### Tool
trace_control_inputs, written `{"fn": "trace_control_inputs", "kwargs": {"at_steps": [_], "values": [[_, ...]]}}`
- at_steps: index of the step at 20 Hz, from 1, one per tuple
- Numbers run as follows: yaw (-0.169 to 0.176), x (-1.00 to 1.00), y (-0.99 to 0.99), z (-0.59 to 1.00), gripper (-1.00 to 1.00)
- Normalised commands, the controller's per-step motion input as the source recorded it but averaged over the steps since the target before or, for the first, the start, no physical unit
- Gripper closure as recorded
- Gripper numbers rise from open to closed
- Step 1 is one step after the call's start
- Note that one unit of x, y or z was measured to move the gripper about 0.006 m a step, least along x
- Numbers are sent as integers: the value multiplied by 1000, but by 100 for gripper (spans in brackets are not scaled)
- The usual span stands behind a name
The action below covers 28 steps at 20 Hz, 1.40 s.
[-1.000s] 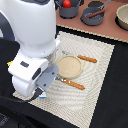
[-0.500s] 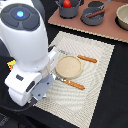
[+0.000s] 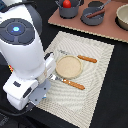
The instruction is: Interact with the objects in diverse but meaningful ways.
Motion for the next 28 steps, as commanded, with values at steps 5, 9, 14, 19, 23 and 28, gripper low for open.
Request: {"fn": "trace_control_inputs", "kwargs": {"at_steps": [5, 9, 14, 19, 23, 28], "values": [[0, 0, -338, -213, 100], [0, 0, -320, -204, 100], [0, 7, -298, -114, 100], [1, 398, 55, 916, 100], [44, 524, 461, 1000, 100], [61, 439, 778, 932, 100]]}}
